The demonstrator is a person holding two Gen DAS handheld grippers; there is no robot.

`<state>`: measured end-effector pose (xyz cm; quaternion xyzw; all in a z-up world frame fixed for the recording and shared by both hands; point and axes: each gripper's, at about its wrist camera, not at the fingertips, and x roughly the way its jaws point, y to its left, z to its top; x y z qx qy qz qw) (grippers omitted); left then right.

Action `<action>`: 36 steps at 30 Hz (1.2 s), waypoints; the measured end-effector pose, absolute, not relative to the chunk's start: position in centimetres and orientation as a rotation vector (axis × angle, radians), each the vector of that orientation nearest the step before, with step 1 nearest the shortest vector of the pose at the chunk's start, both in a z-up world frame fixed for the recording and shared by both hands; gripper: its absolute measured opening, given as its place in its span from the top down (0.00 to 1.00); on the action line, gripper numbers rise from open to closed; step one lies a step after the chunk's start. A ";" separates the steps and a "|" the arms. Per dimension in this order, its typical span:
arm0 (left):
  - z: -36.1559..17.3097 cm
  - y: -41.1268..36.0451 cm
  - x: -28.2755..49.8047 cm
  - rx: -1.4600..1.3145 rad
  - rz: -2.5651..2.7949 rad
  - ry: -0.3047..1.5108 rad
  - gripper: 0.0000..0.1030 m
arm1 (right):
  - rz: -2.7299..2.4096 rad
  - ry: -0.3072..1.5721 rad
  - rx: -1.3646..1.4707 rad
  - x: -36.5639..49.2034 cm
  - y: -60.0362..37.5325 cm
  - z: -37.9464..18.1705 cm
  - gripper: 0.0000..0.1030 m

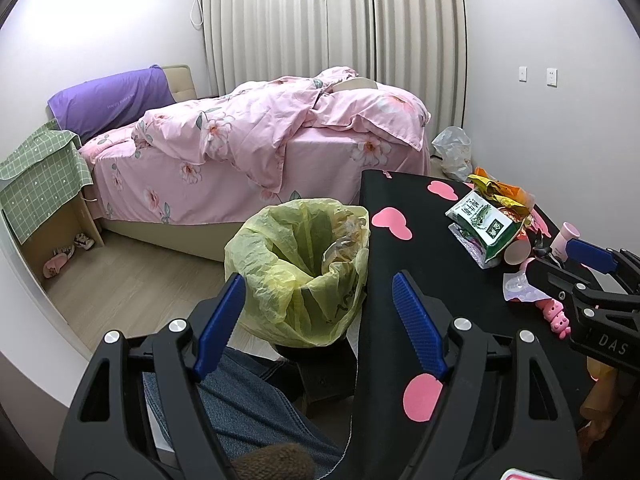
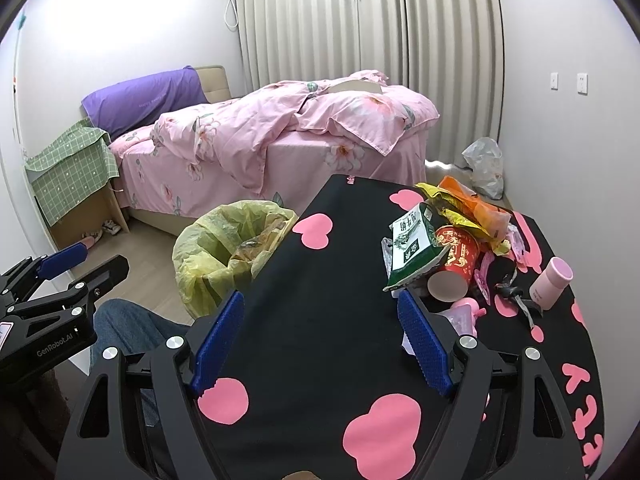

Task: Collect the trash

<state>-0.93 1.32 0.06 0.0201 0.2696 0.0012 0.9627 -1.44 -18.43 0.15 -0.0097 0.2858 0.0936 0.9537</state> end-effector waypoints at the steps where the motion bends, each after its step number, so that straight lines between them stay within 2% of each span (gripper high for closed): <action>1: 0.1 1.3 -0.9 0.040 0.002 0.547 0.30 | 0.191 0.582 -0.020 -1.4 -18.4 0.2 0.27; 36: 0.0 1.5 -1.0 0.038 -0.001 0.550 0.30 | 0.194 0.583 -0.021 -1.6 -18.3 -0.1 0.27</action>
